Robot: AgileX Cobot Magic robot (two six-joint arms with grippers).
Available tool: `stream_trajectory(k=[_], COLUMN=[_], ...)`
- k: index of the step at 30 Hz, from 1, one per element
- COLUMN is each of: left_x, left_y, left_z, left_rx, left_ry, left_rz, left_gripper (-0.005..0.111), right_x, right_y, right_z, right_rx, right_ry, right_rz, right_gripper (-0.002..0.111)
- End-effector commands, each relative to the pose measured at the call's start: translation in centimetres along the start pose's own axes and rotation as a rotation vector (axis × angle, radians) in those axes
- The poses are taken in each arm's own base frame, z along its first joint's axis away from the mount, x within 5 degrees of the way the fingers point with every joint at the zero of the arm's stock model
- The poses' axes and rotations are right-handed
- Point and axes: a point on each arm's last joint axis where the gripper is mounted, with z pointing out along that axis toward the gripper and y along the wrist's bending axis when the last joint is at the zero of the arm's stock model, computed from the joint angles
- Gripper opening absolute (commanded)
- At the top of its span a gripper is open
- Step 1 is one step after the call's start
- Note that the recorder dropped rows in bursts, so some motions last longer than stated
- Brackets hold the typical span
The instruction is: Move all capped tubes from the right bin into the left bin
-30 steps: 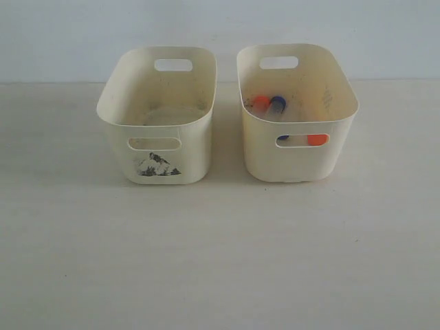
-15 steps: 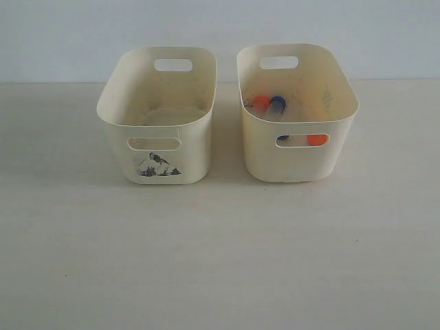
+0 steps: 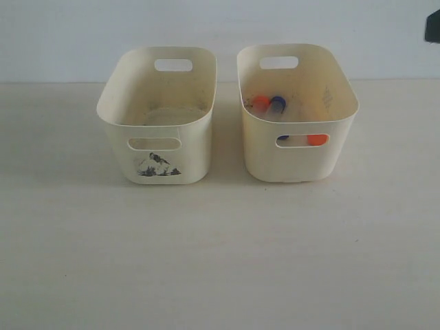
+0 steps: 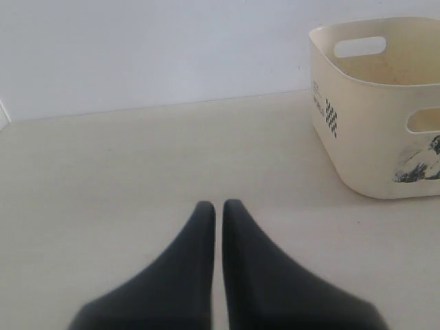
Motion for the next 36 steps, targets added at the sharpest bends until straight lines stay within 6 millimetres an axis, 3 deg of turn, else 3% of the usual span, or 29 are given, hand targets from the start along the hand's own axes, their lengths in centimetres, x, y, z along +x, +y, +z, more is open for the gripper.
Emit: stream_trajectory(k=[1, 9, 12, 16, 20, 23, 26, 30, 36], left_x=[-0.2, -0.2, -0.2, -0.2, -0.2, -0.2, -0.2, -0.2, -0.2], left_y=[0.0, 0.0, 0.0, 0.0, 0.0, 0.0, 0.0, 0.0, 0.0], left_z=[0.0, 0.0, 0.0, 0.0, 0.0, 0.0, 0.0, 0.0, 0.0], left_rx=[0.002, 0.002, 0.002, 0.002, 0.002, 0.002, 0.002, 0.002, 0.002], left_ry=[-0.015, -0.015, -0.015, -0.015, -0.015, -0.015, -0.015, -0.015, -0.015], left_rz=[-0.023, -0.023, -0.023, -0.023, -0.023, -0.023, -0.023, -0.023, -0.023], left_gripper=[0.004, 0.004, 0.004, 0.004, 0.004, 0.004, 0.004, 0.004, 0.004], right_x=[-1.3, -6.8, -8.7, -9.8, -9.9, -10.4, -10.1, -8.4, -6.2], right_y=[-1.0, 0.6, 0.7, 0.3, -0.6, -1.1, -1.6, -2.7, -4.1], right_z=[5.0, 14.9, 18.6, 23.0, 26.5, 28.5, 30.5, 33.1, 35.4], right_rx=[-0.059, -0.175, -0.074, 0.034, 0.083, 0.117, 0.132, 0.174, 0.244], right_ry=[0.096, 0.247, 0.311, 0.421, 0.516, 0.481, 0.470, 0.510, 0.561], right_rz=[0.016, -0.013, -0.001, 0.031, 0.129, 0.201, 0.245, 0.255, 0.259], right_gripper=[0.000, 0.000, 0.000, 0.005, 0.025, 0.044, 0.046, 0.046, 0.046])
